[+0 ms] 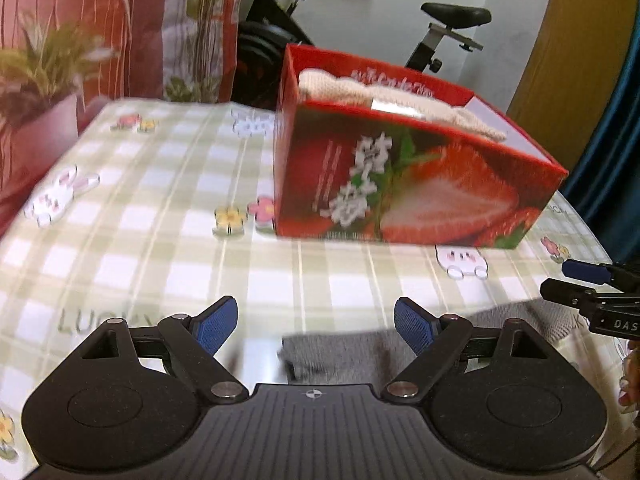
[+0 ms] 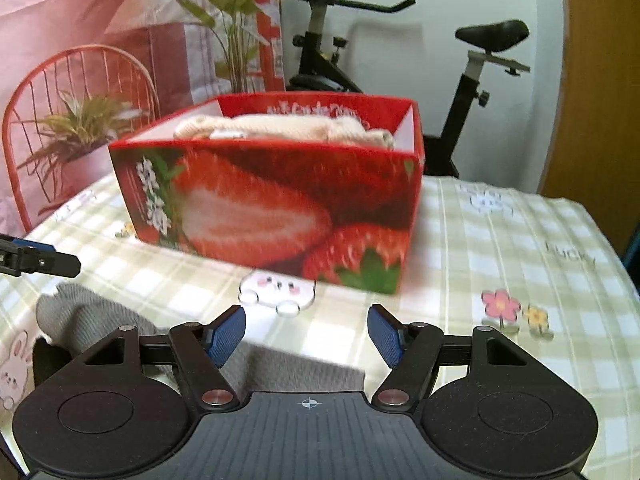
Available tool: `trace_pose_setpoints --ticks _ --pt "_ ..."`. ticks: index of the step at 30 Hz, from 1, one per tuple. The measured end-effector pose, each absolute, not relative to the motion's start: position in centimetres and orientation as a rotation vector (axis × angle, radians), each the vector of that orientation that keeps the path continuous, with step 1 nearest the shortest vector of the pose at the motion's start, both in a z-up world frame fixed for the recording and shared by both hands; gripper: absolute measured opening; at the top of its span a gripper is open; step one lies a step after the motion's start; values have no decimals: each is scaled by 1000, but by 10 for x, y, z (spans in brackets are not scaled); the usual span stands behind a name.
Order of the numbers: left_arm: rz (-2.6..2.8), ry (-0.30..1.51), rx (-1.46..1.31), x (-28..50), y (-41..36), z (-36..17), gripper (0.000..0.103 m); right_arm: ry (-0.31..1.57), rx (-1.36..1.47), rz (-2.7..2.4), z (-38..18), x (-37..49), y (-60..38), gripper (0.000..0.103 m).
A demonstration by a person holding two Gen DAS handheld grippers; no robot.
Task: Organize soft objects
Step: 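Move both open grippers to the grey knit cloth on the table, then close both grippers on the grey knit cloth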
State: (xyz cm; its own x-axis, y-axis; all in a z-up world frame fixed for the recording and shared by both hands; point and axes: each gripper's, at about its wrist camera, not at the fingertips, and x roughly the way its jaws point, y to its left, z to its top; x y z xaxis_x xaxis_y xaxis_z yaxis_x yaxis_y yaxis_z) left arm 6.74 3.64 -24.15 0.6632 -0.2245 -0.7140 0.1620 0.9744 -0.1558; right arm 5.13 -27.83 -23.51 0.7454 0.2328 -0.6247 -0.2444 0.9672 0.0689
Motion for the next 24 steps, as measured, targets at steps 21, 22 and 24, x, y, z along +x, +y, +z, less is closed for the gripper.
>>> trace_pose_setpoints --ticks 21,22,24 --pt "-271 905 -123 61 27 -274 85 671 41 179 -272 24 -276 66" --pt "-272 904 -124 61 27 -275 85 673 44 168 -273 25 -277 67" --pt "-273 902 -121 62 26 -276 85 678 56 149 -275 25 -280 69"
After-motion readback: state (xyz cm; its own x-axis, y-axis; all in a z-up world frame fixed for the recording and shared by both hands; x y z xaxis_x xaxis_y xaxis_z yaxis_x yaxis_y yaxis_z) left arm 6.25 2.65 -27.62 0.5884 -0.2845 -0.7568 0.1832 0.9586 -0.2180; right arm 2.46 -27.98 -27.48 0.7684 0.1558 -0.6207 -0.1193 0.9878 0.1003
